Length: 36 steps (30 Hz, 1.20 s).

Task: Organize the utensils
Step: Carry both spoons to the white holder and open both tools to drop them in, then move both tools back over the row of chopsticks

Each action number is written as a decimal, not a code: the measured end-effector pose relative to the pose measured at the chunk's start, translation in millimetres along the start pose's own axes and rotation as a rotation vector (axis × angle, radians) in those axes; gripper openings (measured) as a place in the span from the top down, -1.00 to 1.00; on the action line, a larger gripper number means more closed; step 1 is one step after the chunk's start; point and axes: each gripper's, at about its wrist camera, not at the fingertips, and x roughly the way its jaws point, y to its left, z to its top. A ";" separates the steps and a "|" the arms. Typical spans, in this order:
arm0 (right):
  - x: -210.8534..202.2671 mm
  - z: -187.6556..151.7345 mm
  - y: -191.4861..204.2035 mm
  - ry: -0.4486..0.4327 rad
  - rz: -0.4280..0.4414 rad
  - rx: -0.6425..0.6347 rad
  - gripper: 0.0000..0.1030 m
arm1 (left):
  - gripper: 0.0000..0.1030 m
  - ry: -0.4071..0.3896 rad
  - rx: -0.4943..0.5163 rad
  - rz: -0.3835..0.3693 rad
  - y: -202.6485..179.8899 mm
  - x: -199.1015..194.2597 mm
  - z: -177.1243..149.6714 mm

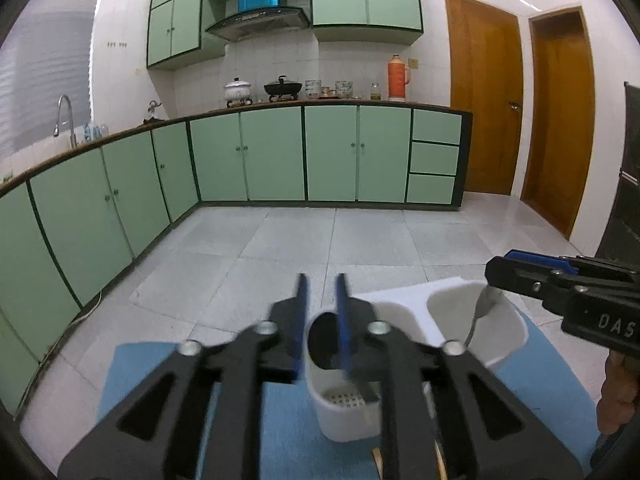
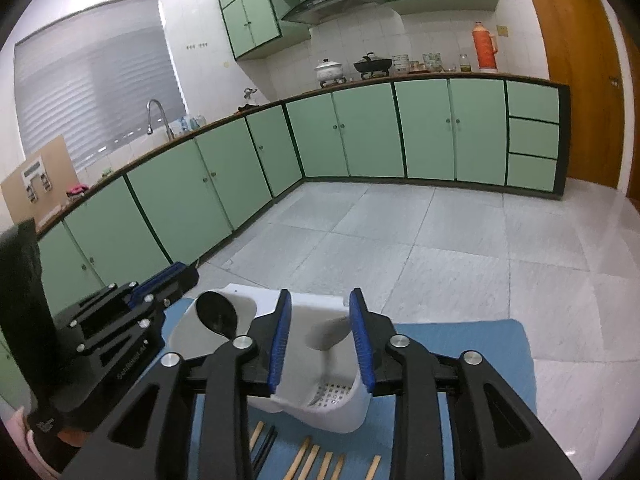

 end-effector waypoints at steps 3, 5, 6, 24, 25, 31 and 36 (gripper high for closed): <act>-5.7 -2.7 2.8 -0.012 -0.016 -0.003 0.39 | 0.49 -0.005 -0.013 0.003 1.4 -9.4 -5.5; -11.7 -6.1 7.2 -0.019 -0.017 -0.010 0.38 | 0.37 -0.009 -0.017 0.007 2.1 -17.3 -8.9; -15.6 -8.7 9.8 -0.023 -0.017 -0.014 0.36 | 0.33 -0.010 -0.016 0.007 0.5 -21.4 -9.0; -109.6 -142.9 23.8 0.109 -0.097 0.023 -0.12 | -0.53 0.142 -0.073 -0.067 8.6 -141.9 -112.9; -112.5 -150.5 24.6 0.121 -0.108 0.020 -0.12 | -0.53 0.158 -0.073 -0.072 7.7 -144.3 -119.4; -134.0 -203.5 25.6 0.211 -0.124 0.052 -0.02 | -0.52 0.275 -0.038 -0.066 6.6 -158.7 -165.4; -143.8 -230.3 26.8 0.273 -0.135 0.067 0.12 | -0.44 0.360 -0.038 -0.089 4.8 -162.4 -192.9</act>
